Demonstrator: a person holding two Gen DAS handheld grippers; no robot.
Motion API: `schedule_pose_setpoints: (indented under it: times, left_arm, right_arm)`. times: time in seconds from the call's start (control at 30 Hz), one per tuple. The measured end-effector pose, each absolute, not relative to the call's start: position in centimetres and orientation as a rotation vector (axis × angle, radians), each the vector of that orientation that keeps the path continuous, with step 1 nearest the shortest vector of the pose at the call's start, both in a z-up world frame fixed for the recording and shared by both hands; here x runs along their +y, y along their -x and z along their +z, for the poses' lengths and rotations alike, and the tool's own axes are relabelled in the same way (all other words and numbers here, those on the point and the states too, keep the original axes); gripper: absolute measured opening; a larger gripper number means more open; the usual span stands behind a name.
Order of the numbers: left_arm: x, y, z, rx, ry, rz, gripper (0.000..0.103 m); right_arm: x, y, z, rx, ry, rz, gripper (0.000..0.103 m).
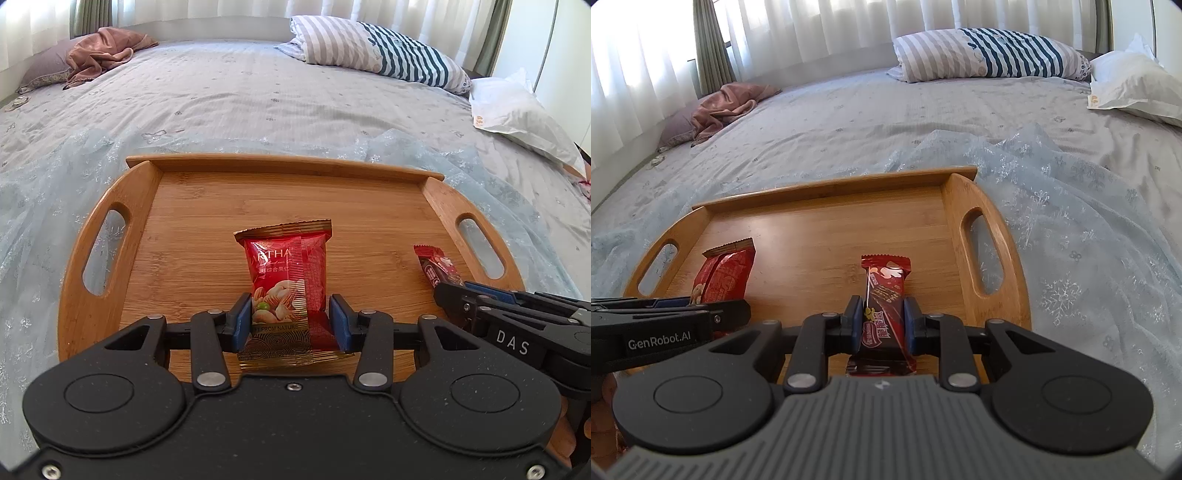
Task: Organize snacks
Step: 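Carry both snacks over the tray and open both tools to drop them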
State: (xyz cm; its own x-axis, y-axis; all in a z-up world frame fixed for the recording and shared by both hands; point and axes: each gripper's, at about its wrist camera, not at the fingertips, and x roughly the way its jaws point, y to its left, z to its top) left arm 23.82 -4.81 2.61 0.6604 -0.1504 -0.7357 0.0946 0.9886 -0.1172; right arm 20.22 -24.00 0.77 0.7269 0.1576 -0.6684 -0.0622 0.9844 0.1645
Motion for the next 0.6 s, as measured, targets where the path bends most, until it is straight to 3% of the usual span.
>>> schedule_pose_setpoints:
  times: [0.6]
  left_arm:
    - [-5.15,-23.90,2.67,0.844,0.054,-0.133,0.042]
  right_arm:
    - [-23.99,-20.33,0.29,0.752,-0.127,0.124,0.027]
